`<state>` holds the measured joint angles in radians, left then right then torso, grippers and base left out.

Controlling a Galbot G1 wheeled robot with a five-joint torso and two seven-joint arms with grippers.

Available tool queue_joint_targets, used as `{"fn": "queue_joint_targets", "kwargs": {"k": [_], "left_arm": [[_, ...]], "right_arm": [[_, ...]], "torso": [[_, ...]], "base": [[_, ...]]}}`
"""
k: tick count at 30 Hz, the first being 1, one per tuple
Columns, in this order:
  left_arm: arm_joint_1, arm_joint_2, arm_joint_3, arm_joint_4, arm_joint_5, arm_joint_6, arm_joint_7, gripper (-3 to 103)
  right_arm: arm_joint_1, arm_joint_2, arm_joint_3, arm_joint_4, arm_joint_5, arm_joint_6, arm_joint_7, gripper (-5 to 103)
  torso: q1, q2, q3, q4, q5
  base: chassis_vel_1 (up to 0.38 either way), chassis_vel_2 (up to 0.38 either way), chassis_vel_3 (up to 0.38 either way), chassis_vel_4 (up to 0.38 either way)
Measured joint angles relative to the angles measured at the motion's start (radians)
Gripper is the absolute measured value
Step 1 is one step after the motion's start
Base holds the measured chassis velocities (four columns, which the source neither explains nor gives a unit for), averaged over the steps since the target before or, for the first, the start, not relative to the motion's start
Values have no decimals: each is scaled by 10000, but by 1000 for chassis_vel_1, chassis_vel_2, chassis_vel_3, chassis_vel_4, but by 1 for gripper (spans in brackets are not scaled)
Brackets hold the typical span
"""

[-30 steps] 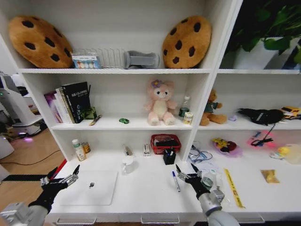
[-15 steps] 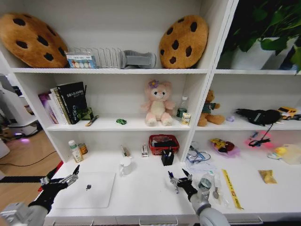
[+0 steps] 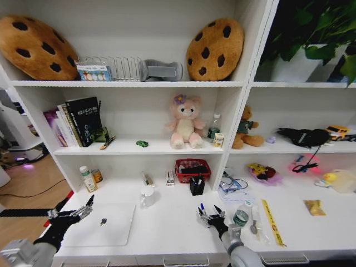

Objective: Organize the objects on the table.

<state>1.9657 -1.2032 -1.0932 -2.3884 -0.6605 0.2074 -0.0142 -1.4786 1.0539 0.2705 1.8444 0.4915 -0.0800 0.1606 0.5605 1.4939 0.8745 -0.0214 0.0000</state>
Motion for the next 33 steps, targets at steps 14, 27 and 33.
{"fn": "queue_joint_targets", "kwargs": {"k": [14,27,33], "left_arm": [[0,0,0,0,0,0,0,100],[0,0,0,0,0,0,0,100],[0,0,0,0,0,0,0,100]], "right_arm": [[545,-126,-538,-258,169,-231,115,97],[517,-140,-597,-440,65,-309,248,63],[677,-157,-620,-501,121,-345,231,47]], "torso": [[1,0,0,0,0],[0,0,-1,-2,-1],[0,0,-1,-1,0]], "base": [[0,0,0,0],[0,0,0,0],[0,0,0,0]]}}
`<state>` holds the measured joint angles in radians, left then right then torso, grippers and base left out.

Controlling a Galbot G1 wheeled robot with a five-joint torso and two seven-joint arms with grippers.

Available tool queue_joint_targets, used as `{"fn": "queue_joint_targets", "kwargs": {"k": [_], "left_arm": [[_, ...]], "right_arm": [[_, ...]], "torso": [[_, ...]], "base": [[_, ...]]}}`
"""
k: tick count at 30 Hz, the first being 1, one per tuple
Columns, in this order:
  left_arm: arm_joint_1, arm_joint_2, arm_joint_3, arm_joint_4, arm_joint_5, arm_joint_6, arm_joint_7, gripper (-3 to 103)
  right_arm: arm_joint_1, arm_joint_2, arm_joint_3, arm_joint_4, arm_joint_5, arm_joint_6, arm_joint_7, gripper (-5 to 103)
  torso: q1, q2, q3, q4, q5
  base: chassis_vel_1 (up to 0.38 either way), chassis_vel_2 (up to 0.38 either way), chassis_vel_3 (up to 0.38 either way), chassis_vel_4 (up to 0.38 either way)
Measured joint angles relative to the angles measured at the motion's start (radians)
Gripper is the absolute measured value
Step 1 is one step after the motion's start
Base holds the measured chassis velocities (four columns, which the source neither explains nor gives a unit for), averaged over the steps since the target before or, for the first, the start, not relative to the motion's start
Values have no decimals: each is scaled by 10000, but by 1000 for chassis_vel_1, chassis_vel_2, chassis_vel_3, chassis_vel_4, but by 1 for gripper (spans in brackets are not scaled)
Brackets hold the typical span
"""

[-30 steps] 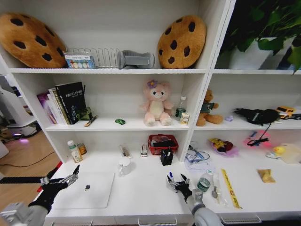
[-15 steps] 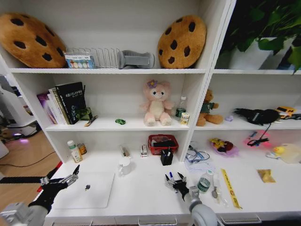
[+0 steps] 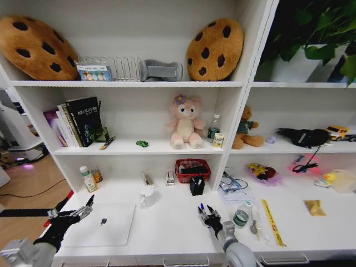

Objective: Organize the objects on the table.

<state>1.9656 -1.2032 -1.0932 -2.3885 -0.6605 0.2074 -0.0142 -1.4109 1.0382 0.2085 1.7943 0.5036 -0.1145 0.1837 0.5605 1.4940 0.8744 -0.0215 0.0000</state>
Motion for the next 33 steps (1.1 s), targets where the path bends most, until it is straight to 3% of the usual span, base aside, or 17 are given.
{"fn": "queue_joint_targets", "kwargs": {"k": [1,5,6,13,21,33], "left_arm": [[0,0,0,0,0,0,0,100],[0,0,0,0,0,0,0,100],[0,0,0,0,0,0,0,100],[0,0,0,0,0,0,0,100],[0,0,0,0,0,0,0,100],[0,0,0,0,0,0,0,100]], "right_arm": [[41,-14,-15,-17,14,-7,-10,36],[221,-57,-78,-94,81,-24,-35,25],[274,-73,-95,-118,100,-24,-47,14],[464,-110,-120,-155,175,81,-231,12],[827,-220,118,398,183,782,-690,12],[3910,-494,-412,-457,627,1472,-959,12]], "torso": [[0,0,0,0,1],[0,0,1,0,0],[0,0,1,0,1],[0,-1,0,0,0],[0,0,1,-2,1],[1,-1,1,1,0]], "base": [[0,0,0,0],[0,0,0,0],[0,0,0,0],[0,0,0,0],[0,0,0,0],[0,0,0,0]]}}
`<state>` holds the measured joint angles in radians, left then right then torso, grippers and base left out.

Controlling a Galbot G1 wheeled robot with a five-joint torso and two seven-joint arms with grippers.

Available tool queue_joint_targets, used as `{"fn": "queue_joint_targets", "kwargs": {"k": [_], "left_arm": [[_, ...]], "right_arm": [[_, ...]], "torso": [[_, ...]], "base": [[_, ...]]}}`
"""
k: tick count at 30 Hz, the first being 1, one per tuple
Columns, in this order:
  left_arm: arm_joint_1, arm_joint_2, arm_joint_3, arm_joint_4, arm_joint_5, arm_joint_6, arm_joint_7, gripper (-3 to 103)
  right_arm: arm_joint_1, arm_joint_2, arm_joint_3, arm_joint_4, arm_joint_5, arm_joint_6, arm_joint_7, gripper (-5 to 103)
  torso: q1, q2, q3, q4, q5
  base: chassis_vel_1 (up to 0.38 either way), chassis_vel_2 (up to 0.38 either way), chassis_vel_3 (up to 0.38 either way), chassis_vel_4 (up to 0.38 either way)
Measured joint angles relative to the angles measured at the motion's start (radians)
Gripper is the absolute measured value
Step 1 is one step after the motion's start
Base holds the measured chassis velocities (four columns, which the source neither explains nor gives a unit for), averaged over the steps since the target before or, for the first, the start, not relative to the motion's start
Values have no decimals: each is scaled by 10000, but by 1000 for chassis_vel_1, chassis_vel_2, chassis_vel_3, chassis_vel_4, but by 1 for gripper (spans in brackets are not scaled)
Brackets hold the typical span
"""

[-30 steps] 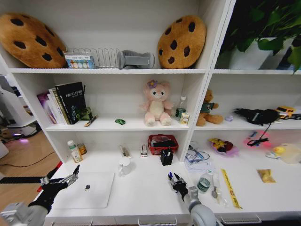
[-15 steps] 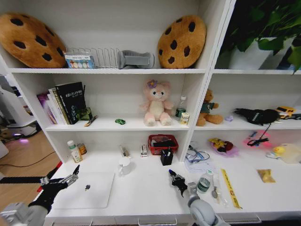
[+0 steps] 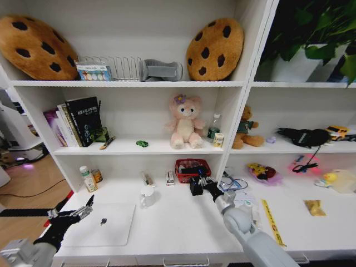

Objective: Organize the objects on the table.

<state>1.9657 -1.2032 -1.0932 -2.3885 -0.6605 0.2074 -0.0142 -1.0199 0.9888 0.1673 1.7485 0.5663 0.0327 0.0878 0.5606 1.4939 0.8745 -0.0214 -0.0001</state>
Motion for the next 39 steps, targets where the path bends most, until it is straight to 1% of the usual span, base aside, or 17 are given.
{"fn": "queue_joint_targets", "kwargs": {"k": [2,4,6,9,19,34,35,37,39], "left_arm": [[0,0,0,1,0,0,0,100],[0,0,0,1,0,0,-1,100],[0,0,0,0,0,0,-1,100],[0,0,0,0,0,0,0,100],[0,0,0,0,0,0,-1,100],[0,0,0,0,0,0,0,100],[0,0,0,1,0,0,0,100],[0,0,0,1,0,0,0,100],[0,0,0,1,0,0,0,100]], "right_arm": [[640,3,-270,-517,34,103,-59,12],[787,13,-333,-653,35,124,-69,12],[1412,132,-640,-1318,31,211,-76,12],[1730,297,-921,-1797,-27,307,-76,12],[1956,832,-1238,-2673,-500,780,-135,12],[2077,868,-1353,-2962,-618,960,-150,12],[2074,862,-1351,-2956,-614,950,-150,9],[2023,816,-1345,-2905,-580,899,-154,18],[2001,806,-1340,-2899,-576,898,-160,18]], "torso": [[0,0,0,1,0],[0,-1,0,0,2],[0,0,0,1,0],[1,0,0,-2,0],[0,0,0,-1,0],[0,1,-1,-1,0],[-1,1,-1,0,0],[-1,1,-1,0,-1],[-1,1,-1,-1,0]], "base": [[0,0,0,0],[0,0,0,0],[0,0,0,0],[0,0,0,0],[0,0,0,0],[0,0,0,0],[0,0,0,0],[0,0,0,0],[0,0,0,0]]}}
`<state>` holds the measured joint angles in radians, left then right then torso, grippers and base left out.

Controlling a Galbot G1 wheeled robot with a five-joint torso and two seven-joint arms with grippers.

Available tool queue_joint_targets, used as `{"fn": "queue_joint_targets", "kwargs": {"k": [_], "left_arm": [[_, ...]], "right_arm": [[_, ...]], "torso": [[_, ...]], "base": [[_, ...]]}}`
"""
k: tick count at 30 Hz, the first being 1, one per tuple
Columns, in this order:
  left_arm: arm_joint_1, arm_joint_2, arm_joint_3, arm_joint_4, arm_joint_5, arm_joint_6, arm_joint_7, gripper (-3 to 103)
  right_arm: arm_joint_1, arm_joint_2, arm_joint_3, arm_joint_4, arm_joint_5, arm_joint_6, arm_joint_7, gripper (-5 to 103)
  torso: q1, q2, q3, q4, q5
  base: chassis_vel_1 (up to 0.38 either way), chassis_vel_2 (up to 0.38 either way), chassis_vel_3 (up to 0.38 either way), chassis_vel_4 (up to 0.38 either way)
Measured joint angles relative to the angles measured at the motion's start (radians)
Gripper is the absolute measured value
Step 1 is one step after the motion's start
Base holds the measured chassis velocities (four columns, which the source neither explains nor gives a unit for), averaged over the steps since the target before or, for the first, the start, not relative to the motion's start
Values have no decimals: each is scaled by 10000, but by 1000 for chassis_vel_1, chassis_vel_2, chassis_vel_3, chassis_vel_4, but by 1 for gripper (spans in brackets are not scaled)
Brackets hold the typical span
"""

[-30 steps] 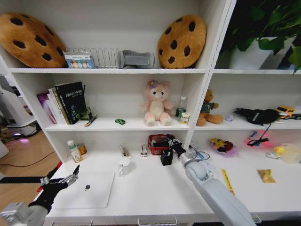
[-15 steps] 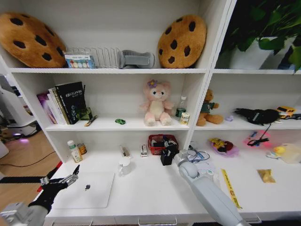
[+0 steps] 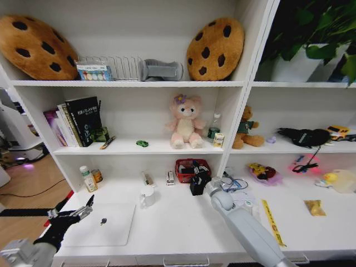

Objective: Organize the objects on the table.

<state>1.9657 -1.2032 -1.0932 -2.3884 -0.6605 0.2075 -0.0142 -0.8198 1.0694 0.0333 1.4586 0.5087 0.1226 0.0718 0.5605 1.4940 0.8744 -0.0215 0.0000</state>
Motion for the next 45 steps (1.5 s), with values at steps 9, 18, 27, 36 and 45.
{"fn": "queue_joint_targets", "kwargs": {"k": [9,18,27,36,45], "left_arm": [[0,0,0,0,0,0,0,100],[0,0,1,0,0,0,0,100],[0,0,0,0,0,0,0,100],[0,0,-1,0,0,0,0,100],[0,1,0,0,0,0,0,100]], "right_arm": [[-132,-140,109,283,128,-68,-12,56],[-1543,-845,750,2930,1038,-1170,-267,89],[-4605,-1029,2097,5799,715,-1599,401,100],[-7343,-717,3843,7748,24,-1377,673,100],[-9836,830,5091,8473,-478,-793,459,100]], "torso": [[0,0,0,2,1],[0,0,-2,4,0],[-1,1,-3,-4,4],[-1,0,-1,4,0],[-2,2,-2,-2,-1]], "base": [[0,0,0,0],[0,0,0,0],[0,0,0,0],[0,0,0,0],[0,0,0,0]]}}
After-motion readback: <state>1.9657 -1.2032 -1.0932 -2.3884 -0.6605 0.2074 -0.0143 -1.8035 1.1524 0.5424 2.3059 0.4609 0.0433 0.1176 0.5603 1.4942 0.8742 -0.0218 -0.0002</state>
